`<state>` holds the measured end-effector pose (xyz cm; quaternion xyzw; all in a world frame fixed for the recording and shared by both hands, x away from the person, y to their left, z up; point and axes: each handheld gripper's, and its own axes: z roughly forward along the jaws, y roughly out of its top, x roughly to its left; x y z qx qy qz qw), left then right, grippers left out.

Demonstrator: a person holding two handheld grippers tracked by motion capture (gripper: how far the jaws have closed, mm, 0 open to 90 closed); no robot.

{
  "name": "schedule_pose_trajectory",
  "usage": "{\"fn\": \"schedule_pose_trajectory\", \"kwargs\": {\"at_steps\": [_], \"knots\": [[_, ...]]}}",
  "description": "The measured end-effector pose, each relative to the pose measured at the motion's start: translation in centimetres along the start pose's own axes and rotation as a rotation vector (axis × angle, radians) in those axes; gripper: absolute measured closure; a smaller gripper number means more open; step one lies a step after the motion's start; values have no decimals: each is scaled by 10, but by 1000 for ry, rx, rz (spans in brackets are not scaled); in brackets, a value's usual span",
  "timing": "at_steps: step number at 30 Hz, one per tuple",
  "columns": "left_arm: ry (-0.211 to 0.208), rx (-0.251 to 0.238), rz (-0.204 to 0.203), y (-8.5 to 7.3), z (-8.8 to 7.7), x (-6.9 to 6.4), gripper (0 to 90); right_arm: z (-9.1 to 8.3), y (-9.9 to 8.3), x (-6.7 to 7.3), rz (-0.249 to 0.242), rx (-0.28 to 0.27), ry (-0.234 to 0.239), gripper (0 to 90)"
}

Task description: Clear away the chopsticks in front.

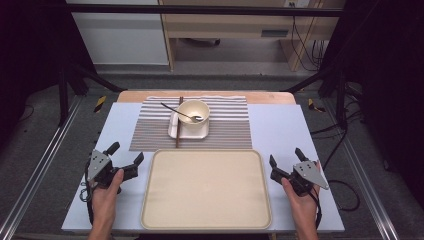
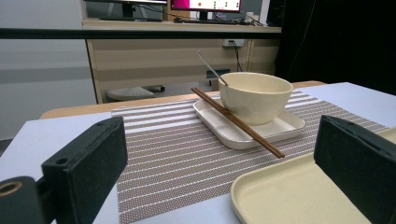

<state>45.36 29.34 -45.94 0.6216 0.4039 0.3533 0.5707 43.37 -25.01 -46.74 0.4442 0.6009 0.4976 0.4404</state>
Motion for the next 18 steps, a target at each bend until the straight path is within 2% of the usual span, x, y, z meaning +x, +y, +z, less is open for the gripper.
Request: {"fn": "schedule_pose_trajectory", "kwargs": {"at_steps": [4, 9, 11, 12, 14, 15, 17, 18], "knots": [[0, 10, 11, 1, 1, -2, 28, 0, 0, 0, 2, 8, 2, 113], [-18, 40, 80, 9, 4, -11, 27, 1, -2, 0, 8, 21, -5, 106], [-44, 53, 93, 13, 7, -16, 27, 0, -2, -1, 20, 28, -12, 104], [-59, 67, 106, 17, 9, -19, 26, 0, -2, 0, 17, 32, -18, 104], [-58, 83, 117, 20, 12, -22, 29, 0, -2, -1, 9, 33, -18, 103], [-78, 108, 138, 27, 18, -29, 29, 0, -3, 0, -2, 39, -19, 100], [-81, 170, 166, 32, 26, -37, 31, 0, -2, 0, 8, 46, -14, 97], [-81, 170, 166, 32, 26, -37, 31, 0, -2, 0, 11, 45, -13, 96]]}}
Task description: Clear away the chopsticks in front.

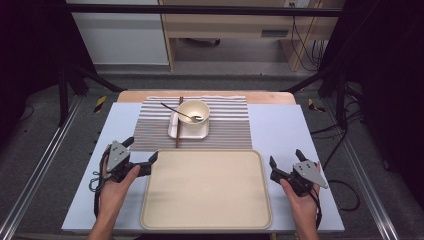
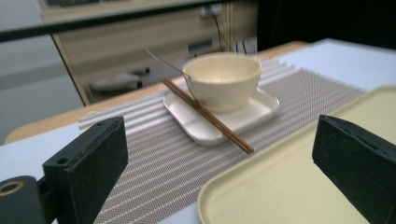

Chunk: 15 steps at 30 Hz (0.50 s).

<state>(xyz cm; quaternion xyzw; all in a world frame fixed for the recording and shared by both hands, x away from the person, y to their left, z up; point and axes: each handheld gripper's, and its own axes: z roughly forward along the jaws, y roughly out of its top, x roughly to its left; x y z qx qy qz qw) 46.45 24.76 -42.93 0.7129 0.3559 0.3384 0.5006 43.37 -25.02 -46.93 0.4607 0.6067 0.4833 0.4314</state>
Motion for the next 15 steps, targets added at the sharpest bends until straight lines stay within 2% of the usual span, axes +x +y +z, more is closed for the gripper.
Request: {"fn": "schedule_pose_trajectory", "kwargs": {"at_steps": [1, 2, 6, 7, 8, 9, 12, 15], "knots": [[-30, 29, 28, 8, 7, -7, 31, 0, 0, 1, 5, 0, 5, 94], [-38, 43, 39, 12, 10, -11, 30, 0, 0, 1, 4, 3, 9, 91], [-34, 75, 56, 21, 21, -21, 25, -1, 0, 3, -13, 18, 17, 83], [-4, 101, 57, 23, 28, -26, 25, -1, 0, 3, -7, 15, 20, 82], [-4, 101, 57, 23, 28, -26, 26, -2, 1, 3, -1, 13, 23, 81], [-35, 108, 32, 25, 35, -29, 33, -2, 2, 3, -2, 12, 25, 81], [-41, 141, 78, 33, 45, -36, 43, -3, 4, 3, -4, 5, 28, 81], [-51, 144, 94, 41, 50, -39, 45, -3, 2, 2, -11, 12, 27, 81]]}}
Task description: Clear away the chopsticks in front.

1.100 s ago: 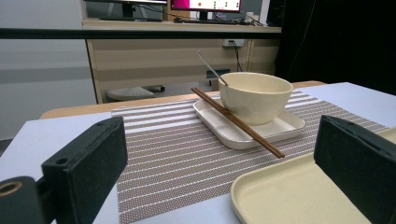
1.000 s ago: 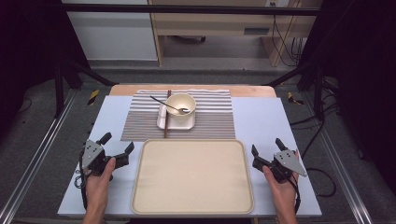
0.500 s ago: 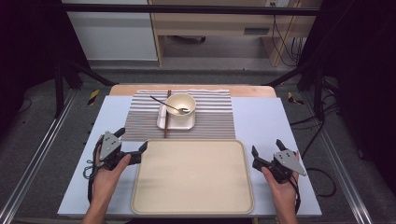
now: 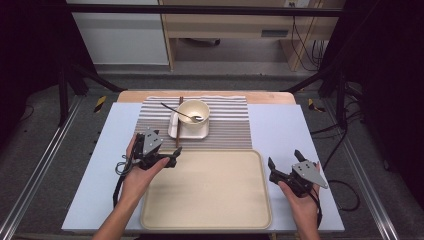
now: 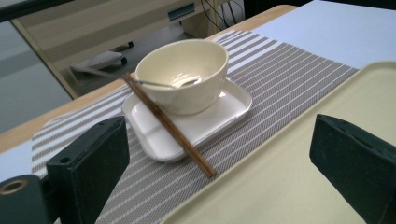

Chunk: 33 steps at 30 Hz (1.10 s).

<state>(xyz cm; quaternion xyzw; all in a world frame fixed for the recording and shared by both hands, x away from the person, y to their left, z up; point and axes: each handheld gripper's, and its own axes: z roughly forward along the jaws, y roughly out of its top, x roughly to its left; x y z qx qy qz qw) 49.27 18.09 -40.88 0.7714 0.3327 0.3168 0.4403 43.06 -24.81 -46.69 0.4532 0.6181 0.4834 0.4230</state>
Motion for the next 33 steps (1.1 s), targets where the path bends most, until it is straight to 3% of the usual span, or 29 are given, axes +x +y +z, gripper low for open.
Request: {"fn": "schedule_pose_trajectory", "kwargs": {"at_steps": [2, 7, 12, 20, 24, 25, 33], "knots": [[-17, 40, 48, 14, 6, -1, 45, 0, -1, 0, 4, 4, -1, 81], [-45, 20, 35, 33, 10, 4, 44, 0, -1, -1, 3, 6, -6, 82], [-60, 32, 58, 47, 12, 8, 45, 2, -1, 2, -1, 14, -4, 82], [-58, 44, 7, 44, 16, 14, 55, 2, -2, 3, -8, 18, -7, 85], [-48, 58, -31, 39, 21, 23, 66, 2, -2, 3, -8, 24, -8, 86], [-45, 63, -64, 36, 23, 27, 68, 2, -2, 4, -8, 22, -9, 87], [-29, 106, -115, 28, 29, 40, 109, 2, -2, 4, -8, 24, -9, 90]]}}
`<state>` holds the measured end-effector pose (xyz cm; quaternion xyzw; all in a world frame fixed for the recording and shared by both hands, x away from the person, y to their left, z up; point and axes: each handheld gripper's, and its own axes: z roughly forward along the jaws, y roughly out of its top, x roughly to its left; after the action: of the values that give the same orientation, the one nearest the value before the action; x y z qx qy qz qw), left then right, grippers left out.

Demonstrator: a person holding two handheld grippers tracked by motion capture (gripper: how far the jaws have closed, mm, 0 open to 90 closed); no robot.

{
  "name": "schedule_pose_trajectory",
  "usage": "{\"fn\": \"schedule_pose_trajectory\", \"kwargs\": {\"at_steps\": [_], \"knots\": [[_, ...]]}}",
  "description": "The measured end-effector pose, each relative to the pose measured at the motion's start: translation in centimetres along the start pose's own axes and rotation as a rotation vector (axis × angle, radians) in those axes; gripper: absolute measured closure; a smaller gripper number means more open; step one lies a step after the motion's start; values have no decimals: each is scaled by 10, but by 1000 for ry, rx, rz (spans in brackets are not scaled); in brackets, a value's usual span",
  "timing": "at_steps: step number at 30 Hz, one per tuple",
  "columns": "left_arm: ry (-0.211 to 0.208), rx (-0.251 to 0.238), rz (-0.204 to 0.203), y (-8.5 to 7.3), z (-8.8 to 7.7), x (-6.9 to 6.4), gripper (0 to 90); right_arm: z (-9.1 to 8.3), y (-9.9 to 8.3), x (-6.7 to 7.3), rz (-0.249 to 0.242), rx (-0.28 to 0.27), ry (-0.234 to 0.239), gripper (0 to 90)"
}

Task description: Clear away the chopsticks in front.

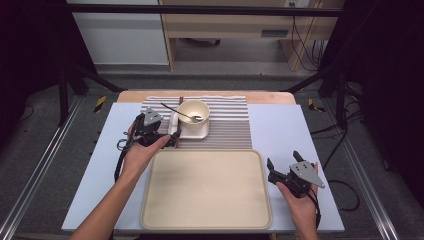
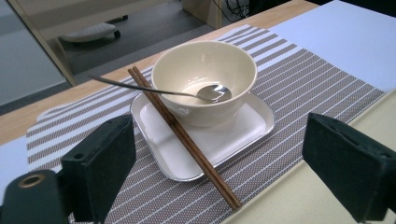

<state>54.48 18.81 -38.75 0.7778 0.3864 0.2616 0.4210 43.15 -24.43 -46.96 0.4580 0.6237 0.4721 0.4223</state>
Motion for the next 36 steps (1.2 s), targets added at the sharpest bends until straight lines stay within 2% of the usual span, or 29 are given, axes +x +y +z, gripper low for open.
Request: {"fn": "schedule_pose_trajectory", "kwargs": {"at_steps": [3, 5, 9, 12, 17, 24, 29, 36], "knots": [[-8, 0, -5, -1, 2, 2, 135, 0, 0, 0, -1, 0, -1, 91], [-16, 1, -25, -2, 5, 2, 150, 0, 0, 0, -1, 1, -2, 92], [-18, 10, -25, -4, 9, 1, 165, 1, 0, 2, -2, 5, -3, 92], [-8, 8, -25, -5, 12, 1, 205, 1, 0, 3, -10, 7, -1, 89], [-1, 8, -75, -9, 20, 3, 249, 3, 1, 6, -7, 3, 1, 82], [29, 29, -104, -11, 23, 4, 339, 2, 1, 4, 1, 4, -4, 85], [23, 34, -109, -12, 25, 3, 405, 2, 2, 5, -1, 3, -2, 86], [35, 30, -150, -12, 30, 3, 514, 2, 2, 4, 3, 3, -4, 87]]}}
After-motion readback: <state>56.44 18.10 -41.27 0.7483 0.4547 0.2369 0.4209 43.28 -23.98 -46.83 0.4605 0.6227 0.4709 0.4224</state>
